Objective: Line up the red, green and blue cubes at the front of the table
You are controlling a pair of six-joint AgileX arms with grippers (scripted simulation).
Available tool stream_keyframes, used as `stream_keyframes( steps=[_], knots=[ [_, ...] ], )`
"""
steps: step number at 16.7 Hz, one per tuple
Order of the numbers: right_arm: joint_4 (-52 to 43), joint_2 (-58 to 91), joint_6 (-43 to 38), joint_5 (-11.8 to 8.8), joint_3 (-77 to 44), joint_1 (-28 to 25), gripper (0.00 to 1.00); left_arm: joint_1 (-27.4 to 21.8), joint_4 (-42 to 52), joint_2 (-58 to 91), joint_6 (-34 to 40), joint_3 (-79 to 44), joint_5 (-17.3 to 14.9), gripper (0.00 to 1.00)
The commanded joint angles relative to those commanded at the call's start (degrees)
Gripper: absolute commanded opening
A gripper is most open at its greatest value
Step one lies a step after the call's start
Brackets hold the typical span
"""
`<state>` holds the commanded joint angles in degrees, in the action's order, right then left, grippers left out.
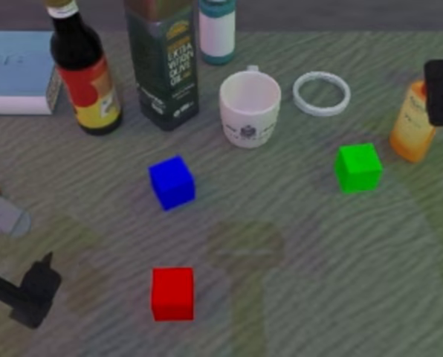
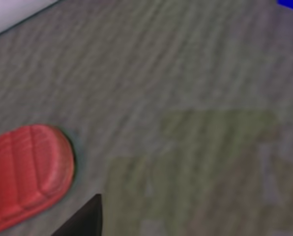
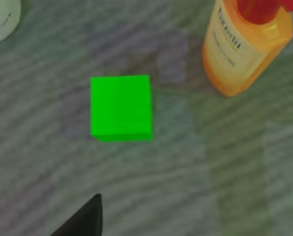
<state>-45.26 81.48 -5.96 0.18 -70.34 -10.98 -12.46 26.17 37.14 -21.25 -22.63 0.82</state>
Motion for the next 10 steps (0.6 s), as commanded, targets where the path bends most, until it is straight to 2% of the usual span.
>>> stream_keyframes(
  steps=[5, 10],
  knots=[
    [-15.7, 28.6, -2.1, 0.2, -23.7, -3.7, 1.0, 7.9, -12.7, -20.8, 11.0, 14.5, -0.3, 1.0],
    [-25.6, 46.3, -3.6, 0.1, -40.9, -6.2, 1.0, 12.5, -22.9, -33.0, 18.9, 21.4, -0.7, 1.0]
  ],
)
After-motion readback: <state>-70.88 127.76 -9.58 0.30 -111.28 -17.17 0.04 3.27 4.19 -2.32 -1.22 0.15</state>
